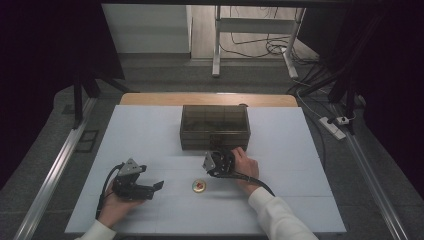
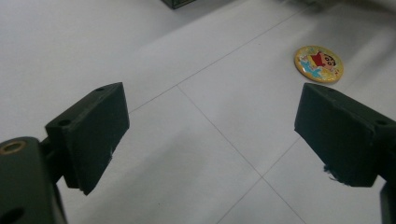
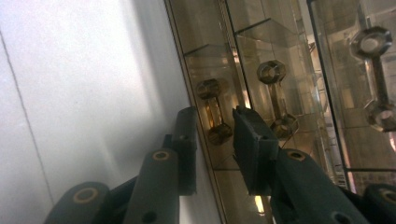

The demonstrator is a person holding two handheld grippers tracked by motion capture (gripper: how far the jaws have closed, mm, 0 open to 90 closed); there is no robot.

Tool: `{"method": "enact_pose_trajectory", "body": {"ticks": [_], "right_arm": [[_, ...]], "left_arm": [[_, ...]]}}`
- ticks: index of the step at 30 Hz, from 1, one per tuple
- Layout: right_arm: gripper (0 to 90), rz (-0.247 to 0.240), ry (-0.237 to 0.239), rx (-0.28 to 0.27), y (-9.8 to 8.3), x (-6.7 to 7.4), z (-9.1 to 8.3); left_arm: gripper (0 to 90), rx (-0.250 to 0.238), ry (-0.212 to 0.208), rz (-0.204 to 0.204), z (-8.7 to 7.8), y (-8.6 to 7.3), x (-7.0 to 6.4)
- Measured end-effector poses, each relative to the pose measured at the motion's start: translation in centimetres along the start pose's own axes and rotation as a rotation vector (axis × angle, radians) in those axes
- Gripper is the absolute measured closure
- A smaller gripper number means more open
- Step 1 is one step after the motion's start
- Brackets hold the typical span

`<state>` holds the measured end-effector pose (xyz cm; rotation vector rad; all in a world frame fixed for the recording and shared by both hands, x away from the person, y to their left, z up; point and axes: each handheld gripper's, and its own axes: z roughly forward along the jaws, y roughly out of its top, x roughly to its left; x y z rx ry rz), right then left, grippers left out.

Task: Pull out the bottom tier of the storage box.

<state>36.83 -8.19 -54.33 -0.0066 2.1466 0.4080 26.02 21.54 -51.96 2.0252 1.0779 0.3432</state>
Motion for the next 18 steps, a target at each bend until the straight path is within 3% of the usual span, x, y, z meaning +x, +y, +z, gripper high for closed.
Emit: {"method": "enact_pose_trajectory", "body": {"ticks": [9,14,18], "right_arm": [[74.8,-0.023,-0.018,-0.008,0.09,0.13,0.11],[75.4,-0.065,-0.044,-0.001,0.11,0.52,0.14],[75.9,-0.062,-0.049,0.002,0.05,0.54,0.12]], "left_arm": [[9.8,-0.001,0.001,0.0,-0.08,-0.03,0.01],[9.8,-0.001,0.002,-0.001,-0.08,-0.04,0.02],[9.8,-0.001,0.001,-0.003,-0.07,-0.04,0.02]]}}
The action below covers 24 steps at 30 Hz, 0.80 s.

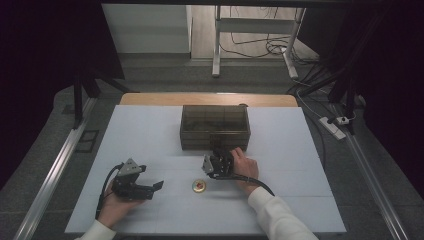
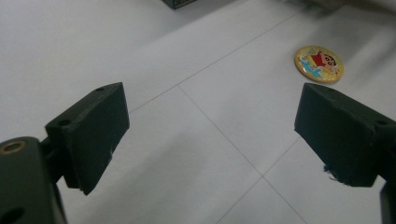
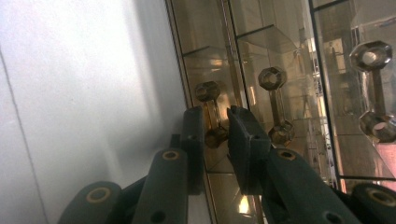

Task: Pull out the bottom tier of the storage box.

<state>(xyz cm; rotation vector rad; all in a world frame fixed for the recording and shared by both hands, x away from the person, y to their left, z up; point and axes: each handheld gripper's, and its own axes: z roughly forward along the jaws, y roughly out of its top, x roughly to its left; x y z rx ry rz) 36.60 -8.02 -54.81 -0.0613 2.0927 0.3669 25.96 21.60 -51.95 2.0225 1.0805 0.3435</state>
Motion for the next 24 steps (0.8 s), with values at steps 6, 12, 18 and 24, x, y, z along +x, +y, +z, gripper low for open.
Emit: {"method": "enact_pose_trajectory", "body": {"ticks": [6,12,18,24], "right_arm": [[76.5,-0.009,-0.013,-0.006,-0.05,0.2,0.05],[77.5,-0.023,-0.038,-0.012,-0.07,0.47,0.14],[77.8,-0.05,-0.058,-0.007,-0.06,0.74,0.16],[78.3,-0.058,-0.074,0.001,0.02,0.99,0.18]], "left_arm": [[9.8,0.0,-0.001,0.0,0.0,-0.02,0.02],[9.8,0.001,-0.001,-0.001,0.01,-0.03,0.05],[9.8,0.0,-0.001,-0.003,0.02,-0.05,0.08],[9.8,0.0,0.0,-0.004,0.03,-0.06,0.1]]}}
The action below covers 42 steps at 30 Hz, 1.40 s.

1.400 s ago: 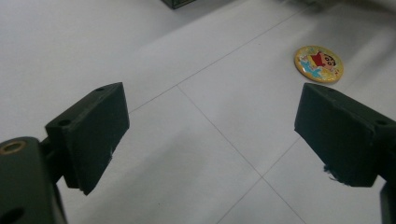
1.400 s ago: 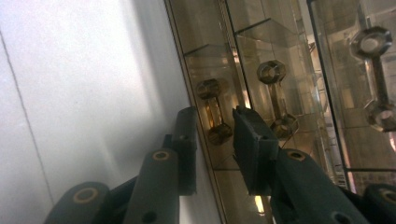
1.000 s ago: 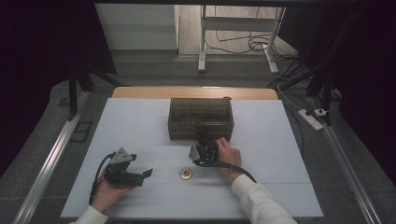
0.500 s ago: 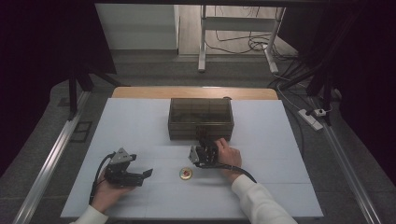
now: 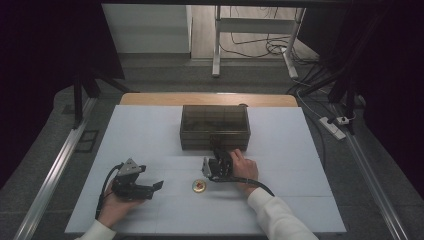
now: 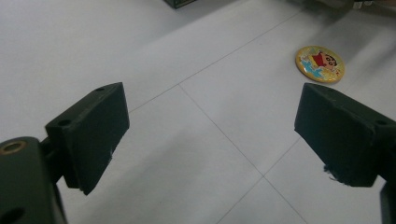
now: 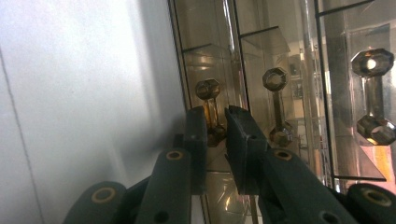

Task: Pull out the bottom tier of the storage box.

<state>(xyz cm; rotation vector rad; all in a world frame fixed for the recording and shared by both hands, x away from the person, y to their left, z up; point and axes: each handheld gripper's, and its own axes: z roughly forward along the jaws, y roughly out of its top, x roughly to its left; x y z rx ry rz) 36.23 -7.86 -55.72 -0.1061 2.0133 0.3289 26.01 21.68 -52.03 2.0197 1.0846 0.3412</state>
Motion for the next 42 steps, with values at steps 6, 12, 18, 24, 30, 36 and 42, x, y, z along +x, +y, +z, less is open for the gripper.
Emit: {"method": "enact_pose_trajectory", "body": {"ticks": [6,12,18,24,30,36,42], "right_arm": [[79.1,-0.023,-0.013,-0.003,0.0,0.1,0.0],[79.6,-0.028,-0.029,-0.006,0.0,0.4,0.0],[80.0,-0.049,-0.035,0.012,0.1,0.5,-0.1],[80.1,-0.049,-0.042,0.007,0.0,0.5,-0.3],[90.0,-0.076,-0.055,0.002,0.4,0.4,-1.1],[78.1,-0.043,-0.042,-0.026,-0.2,0.2,-0.7],[74.8,-0.068,-0.05,0.005,0.0,0.9,0.0]], "left_arm": [[9.8,-0.001,0.001,-0.001,0.0,0.0,0.0],[9.8,-0.002,0.002,-0.003,-0.1,0.0,0.1],[9.8,-0.006,0.005,-0.006,-0.2,0.0,0.1],[9.8,-0.006,0.006,-0.005,-0.2,0.0,0.1],[9.8,-0.007,0.008,-0.006,-0.2,-0.1,0.1],[9.8,-0.006,0.008,-0.003,-0.2,0.0,0.0],[9.8,-0.004,0.008,-0.005,-0.1,-0.1,0.1]]}}
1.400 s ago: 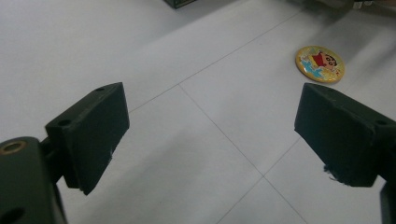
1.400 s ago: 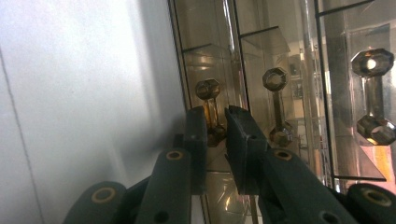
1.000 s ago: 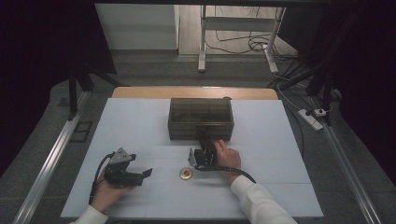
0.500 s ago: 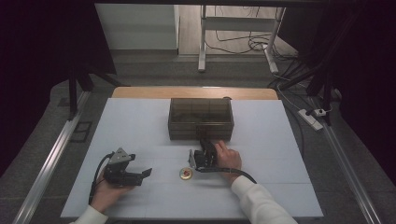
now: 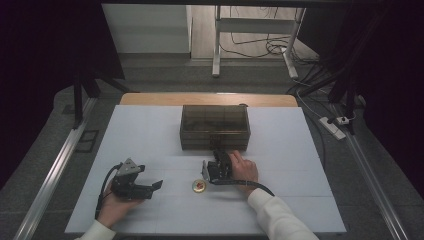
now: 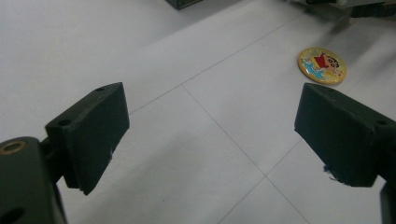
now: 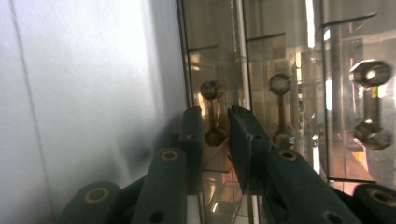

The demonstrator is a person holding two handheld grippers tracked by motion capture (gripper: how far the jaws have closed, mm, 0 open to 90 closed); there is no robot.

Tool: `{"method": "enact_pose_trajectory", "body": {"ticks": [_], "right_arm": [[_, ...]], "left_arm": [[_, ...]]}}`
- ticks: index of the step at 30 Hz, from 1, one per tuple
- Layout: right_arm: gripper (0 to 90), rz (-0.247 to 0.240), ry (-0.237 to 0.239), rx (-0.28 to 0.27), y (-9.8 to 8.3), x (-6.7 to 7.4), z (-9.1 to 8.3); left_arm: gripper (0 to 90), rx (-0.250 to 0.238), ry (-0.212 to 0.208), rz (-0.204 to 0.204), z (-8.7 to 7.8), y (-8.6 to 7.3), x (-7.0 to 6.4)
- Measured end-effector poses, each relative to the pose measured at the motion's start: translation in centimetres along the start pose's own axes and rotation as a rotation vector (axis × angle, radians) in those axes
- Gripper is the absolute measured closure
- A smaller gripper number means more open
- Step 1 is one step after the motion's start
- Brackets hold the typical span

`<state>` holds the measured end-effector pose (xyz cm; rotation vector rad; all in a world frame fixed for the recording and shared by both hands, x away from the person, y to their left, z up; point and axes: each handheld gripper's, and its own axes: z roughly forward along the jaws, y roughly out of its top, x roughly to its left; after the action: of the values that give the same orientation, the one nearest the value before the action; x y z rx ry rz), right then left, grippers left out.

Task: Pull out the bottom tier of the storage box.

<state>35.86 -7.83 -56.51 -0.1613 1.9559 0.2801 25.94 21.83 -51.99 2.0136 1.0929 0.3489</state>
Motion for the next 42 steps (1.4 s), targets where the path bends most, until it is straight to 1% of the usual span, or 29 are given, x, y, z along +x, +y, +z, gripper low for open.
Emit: {"method": "enact_pose_trajectory", "body": {"ticks": [1,2,3,4,6,8,9,12,14,15,17,19,23,25,26,29,32,33,36,37,38,39,40,42], "right_arm": [[75.6,-0.01,-0.002,0.0,0.0,0.0,0.0],[76.6,-0.01,-0.016,-0.007,0.0,0.1,0.1],[78.1,-0.017,-0.017,-0.003,0.0,0.1,0.1],[78.6,-0.014,-0.021,0.001,0.1,0.2,0.1],[79.5,-0.026,-0.033,-0.005,0.1,0.2,0.2],[80.0,-0.032,-0.036,0.001,0.1,0.3,0.2],[80.2,-0.029,-0.031,0.012,0.2,0.3,0.1],[80.6,-0.025,-0.026,0.015,0.2,0.2,0.0],[80.7,-0.027,-0.027,0.008,0.2,0.1,-0.1],[80.8,-0.026,-0.037,0.005,0.2,0.1,-0.2],[80.7,-0.034,-0.024,0.019,0.3,0.0,-0.4],[80.7,-0.031,-0.03,0.01,0.3,0.2,-0.4],[80.7,-0.032,-0.035,0.008,0.4,0.3,-0.8],[80.6,-0.032,-0.026,0.012,0.4,0.4,-0.9],[80.5,-0.042,-0.021,0.024,0.5,0.4,-1.0],[80.1,-0.034,-0.006,0.028,0.5,0.4,-1.1],[79.8,-0.018,-0.016,0.007,0.4,0.5,-1.0],[79.4,-0.015,-0.011,-0.001,0.3,0.4,-1.0],[78.9,-0.009,-0.004,-0.001,0.3,0.4,-1.0],[78.4,-0.015,0.007,0.005,0.3,0.2,-1.1],[77.8,-0.004,0.007,-0.006,0.3,0.2,-1.1],[76.9,-0.002,0.012,-0.003,0.3,0.1,-1.2],[75.3,0.012,0.012,-0.012,0.3,0.1,-1.2],[75.1,0.021,0.02,-0.022,0.3,-0.1,-1.3]], "left_arm": [[9.8,0.0,-0.001,0.0,0.0,0.0,0.0],[9.8,-0.001,0.0,0.0,0.0,0.0,0.0],[9.8,0.0,0.0,0.0,0.0,0.0,0.0],[9.8,0.001,-0.001,-0.001,0.0,0.0,0.0],[9.8,0.0,-0.001,0.001,0.0,0.0,0.0],[9.8,0.0,-0.001,0.0,0.0,0.0,0.0],[9.8,-0.001,0.0,0.0,0.0,0.0,0.0],[9.8,-0.002,0.0,-0.003,0.0,0.0,0.0],[9.8,-0.003,0.0,-0.004,0.0,0.0,0.1],[9.8,-0.003,0.0,-0.004,0.0,0.0,0.1],[9.8,-0.003,0.0,-0.004,-0.1,0.0,0.1],[9.8,-0.004,0.0,-0.003,-0.1,0.0,0.1],[9.8,-0.002,0.0,-0.003,-0.1,0.0,0.1],[9.8,-0.002,0.0,-0.001,-0.1,0.0,0.1],[9.8,-0.002,0.001,-0.001,-0.1,0.0,0.1],[9.4,-0.001,0.002,-0.001,-0.1,0.0,0.1],[9.4,-0.002,0.003,-0.002,-0.1,0.0,0.1],[9.4,-0.002,0.003,-0.002,-0.1,0.0,0.1],[9.4,-0.002,0.002,-0.001,-0.1,0.0,0.1],[9.4,-0.001,0.002,-0.001,-0.1,0.0,0.1],[9.4,-0.001,0.002,-0.003,-0.1,-0.1,0.1],[9.4,-0.002,0.002,-0.003,-0.1,0.0,0.0],[9.4,-0.003,0.002,-0.003,-0.1,0.0,0.0],[9.4,-0.003,0.002,-0.003,-0.1,0.0,0.0]]}}
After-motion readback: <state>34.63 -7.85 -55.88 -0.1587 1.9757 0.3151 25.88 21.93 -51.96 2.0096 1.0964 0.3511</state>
